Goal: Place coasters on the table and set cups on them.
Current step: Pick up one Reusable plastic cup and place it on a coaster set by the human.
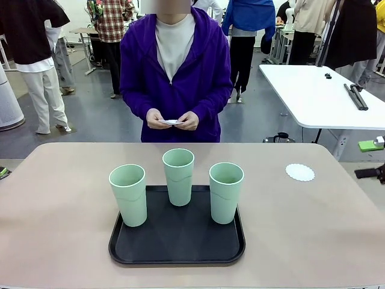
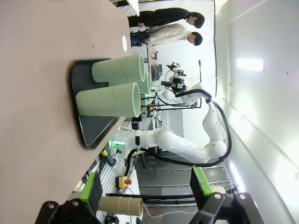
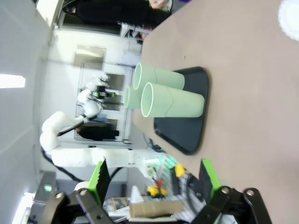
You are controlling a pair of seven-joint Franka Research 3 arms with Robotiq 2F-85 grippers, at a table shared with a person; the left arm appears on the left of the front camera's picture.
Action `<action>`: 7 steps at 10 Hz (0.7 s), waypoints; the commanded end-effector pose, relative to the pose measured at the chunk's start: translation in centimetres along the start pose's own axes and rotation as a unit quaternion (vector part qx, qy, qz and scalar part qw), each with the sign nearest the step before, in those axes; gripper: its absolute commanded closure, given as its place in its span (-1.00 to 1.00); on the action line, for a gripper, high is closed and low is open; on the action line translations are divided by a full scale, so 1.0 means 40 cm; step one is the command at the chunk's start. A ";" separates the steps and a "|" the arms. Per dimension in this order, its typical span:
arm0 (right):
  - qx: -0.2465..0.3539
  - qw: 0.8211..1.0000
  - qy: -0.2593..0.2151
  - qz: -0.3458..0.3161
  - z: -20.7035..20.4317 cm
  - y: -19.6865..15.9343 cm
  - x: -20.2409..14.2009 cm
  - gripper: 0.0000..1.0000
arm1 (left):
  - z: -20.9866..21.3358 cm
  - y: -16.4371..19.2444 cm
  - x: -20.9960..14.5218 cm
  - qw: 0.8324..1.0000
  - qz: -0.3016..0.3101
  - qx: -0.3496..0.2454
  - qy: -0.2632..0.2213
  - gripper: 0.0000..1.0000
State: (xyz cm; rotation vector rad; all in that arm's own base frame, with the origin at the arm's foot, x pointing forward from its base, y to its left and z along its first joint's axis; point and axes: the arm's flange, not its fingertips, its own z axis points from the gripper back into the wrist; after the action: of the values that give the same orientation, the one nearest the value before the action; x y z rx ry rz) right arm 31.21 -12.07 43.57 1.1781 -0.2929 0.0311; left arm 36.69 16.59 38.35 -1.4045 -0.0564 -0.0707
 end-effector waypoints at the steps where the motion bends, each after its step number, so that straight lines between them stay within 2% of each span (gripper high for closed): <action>1: -0.070 0.989 0.030 0.127 -0.009 0.063 0.087 -1.00 | 0.008 -0.001 0.000 1.000 -0.008 -0.006 0.001 -1.00; 2: -0.096 0.974 0.058 0.197 -0.027 0.107 0.114 -1.00 | 0.008 -0.001 0.000 1.000 -0.008 -0.006 0.001 -1.00; 3: -0.117 0.952 0.111 0.260 -0.067 0.153 0.124 -1.00 | 0.008 -0.001 0.000 1.000 -0.008 -0.006 0.001 -1.00; 4: -0.152 0.922 0.164 0.316 -0.137 0.200 0.117 -1.00 | 0.008 -0.001 0.000 1.000 -0.008 -0.006 0.001 -1.00; 5: -0.189 0.893 0.214 0.350 -0.203 0.229 0.104 -1.00 | 0.008 -0.001 0.000 1.000 -0.008 -0.006 0.001 -1.00; 7: -0.218 0.846 0.300 0.383 -0.307 0.258 0.070 -1.00 | 0.008 -0.001 0.000 1.000 -0.008 -0.006 0.001 -1.00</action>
State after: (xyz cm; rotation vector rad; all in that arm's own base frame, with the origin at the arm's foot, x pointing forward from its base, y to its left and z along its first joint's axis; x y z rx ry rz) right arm 35.14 2.25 50.76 0.5554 -0.1909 0.9197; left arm 36.73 16.59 38.34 -1.4044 -0.0555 -0.0711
